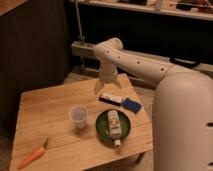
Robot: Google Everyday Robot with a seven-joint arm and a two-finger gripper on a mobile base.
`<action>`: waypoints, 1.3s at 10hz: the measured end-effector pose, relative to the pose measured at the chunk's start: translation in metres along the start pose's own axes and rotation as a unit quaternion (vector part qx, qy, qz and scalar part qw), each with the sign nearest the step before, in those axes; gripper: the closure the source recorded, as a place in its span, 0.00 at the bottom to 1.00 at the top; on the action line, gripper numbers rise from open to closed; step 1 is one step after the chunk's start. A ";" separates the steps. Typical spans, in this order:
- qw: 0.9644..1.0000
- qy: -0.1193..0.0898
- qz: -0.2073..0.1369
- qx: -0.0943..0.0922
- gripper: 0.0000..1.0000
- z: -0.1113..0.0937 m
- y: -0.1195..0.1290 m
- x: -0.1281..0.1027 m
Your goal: Push the ceramic bowl across the table
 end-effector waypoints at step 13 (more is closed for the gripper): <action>0.991 0.024 0.122 0.044 0.34 -0.011 0.080 -0.078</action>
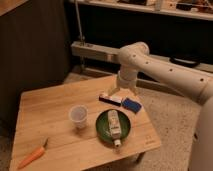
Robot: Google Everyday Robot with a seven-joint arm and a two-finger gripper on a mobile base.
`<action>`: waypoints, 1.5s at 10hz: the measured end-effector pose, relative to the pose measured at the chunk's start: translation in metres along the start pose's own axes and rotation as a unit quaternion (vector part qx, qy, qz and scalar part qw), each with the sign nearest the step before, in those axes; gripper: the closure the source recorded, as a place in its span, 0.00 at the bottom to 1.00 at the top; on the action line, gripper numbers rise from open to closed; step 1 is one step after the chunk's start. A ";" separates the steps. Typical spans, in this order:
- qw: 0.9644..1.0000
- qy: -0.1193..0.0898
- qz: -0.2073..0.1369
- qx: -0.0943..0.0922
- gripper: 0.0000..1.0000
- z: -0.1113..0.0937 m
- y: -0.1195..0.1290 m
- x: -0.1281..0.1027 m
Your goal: Push the ceramic bowl across the table
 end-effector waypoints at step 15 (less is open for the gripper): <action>0.988 -0.085 0.129 0.013 1.00 0.154 0.054 -0.139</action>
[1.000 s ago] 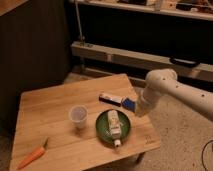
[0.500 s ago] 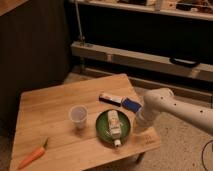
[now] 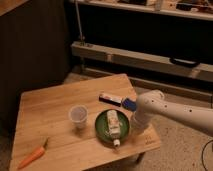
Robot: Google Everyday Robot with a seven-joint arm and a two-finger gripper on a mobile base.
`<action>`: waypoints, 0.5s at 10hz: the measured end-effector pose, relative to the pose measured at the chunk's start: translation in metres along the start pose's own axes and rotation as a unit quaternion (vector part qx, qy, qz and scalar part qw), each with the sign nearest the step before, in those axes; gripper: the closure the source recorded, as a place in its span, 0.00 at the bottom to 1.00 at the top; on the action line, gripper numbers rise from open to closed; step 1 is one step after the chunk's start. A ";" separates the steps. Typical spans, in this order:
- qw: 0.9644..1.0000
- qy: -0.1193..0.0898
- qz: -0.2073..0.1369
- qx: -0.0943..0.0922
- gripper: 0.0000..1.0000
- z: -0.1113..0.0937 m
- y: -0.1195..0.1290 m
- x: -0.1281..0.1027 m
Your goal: Push the ceramic bowl across the table
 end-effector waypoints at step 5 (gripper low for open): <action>1.000 0.009 0.009 -0.007 1.00 0.001 -0.017 0.027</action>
